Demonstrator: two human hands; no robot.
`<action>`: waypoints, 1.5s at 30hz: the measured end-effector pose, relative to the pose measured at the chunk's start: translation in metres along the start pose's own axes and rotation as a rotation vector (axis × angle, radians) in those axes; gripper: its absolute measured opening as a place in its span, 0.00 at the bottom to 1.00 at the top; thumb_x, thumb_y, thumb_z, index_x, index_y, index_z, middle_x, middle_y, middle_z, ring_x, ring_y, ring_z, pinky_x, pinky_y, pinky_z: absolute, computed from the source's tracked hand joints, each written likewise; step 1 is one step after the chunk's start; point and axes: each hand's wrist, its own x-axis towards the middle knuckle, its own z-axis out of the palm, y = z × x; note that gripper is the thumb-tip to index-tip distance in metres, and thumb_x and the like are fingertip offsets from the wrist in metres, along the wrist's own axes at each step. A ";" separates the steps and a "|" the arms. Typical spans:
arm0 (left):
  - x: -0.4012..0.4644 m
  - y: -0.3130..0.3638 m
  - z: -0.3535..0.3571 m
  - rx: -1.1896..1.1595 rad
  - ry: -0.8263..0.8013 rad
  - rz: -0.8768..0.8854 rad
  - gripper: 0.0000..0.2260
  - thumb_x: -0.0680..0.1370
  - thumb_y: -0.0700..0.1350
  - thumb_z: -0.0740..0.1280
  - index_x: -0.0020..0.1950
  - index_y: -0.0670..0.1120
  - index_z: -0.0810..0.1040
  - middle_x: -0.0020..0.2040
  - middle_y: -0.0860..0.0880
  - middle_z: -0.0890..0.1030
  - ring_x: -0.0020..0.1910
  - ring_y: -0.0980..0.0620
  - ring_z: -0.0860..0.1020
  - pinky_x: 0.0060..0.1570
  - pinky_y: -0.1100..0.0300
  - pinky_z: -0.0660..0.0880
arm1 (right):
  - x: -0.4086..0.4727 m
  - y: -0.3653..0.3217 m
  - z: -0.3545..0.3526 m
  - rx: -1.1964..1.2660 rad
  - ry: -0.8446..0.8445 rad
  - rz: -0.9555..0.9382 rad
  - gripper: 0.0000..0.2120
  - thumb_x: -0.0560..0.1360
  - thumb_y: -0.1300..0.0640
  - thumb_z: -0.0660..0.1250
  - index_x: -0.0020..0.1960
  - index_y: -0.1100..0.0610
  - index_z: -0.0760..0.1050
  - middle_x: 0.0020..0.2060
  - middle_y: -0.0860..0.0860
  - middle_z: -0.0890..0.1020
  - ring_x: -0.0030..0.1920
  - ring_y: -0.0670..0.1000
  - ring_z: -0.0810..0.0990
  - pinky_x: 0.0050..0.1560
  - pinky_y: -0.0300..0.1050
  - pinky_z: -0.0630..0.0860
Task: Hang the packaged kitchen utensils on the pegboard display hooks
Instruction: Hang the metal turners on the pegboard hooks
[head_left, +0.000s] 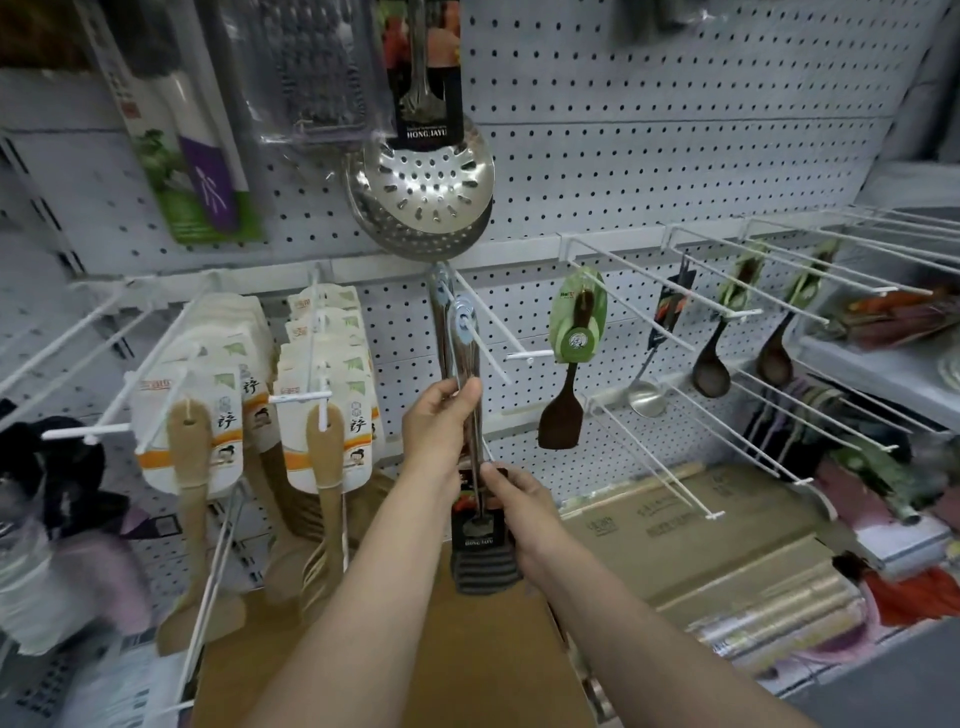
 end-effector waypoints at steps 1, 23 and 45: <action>0.000 -0.002 0.001 0.000 0.008 0.002 0.09 0.76 0.46 0.75 0.55 0.47 0.84 0.47 0.48 0.85 0.48 0.48 0.82 0.62 0.41 0.78 | 0.002 -0.001 -0.001 0.016 0.022 -0.012 0.13 0.77 0.52 0.74 0.59 0.54 0.79 0.50 0.57 0.87 0.49 0.58 0.86 0.52 0.56 0.82; -0.157 0.014 -0.084 -0.336 0.318 -0.282 0.22 0.76 0.47 0.75 0.68 0.44 0.76 0.68 0.42 0.76 0.66 0.45 0.74 0.45 0.50 0.80 | -0.093 -0.032 0.008 -0.433 -0.283 0.037 0.06 0.78 0.46 0.71 0.50 0.46 0.75 0.60 0.49 0.78 0.64 0.52 0.75 0.69 0.52 0.71; -0.384 0.147 -0.361 -0.244 0.864 0.022 0.20 0.77 0.47 0.74 0.66 0.43 0.75 0.75 0.43 0.69 0.73 0.46 0.70 0.45 0.55 0.78 | -0.331 0.099 0.301 -0.524 -0.671 0.124 0.26 0.73 0.45 0.74 0.66 0.56 0.74 0.58 0.53 0.80 0.55 0.55 0.80 0.48 0.51 0.80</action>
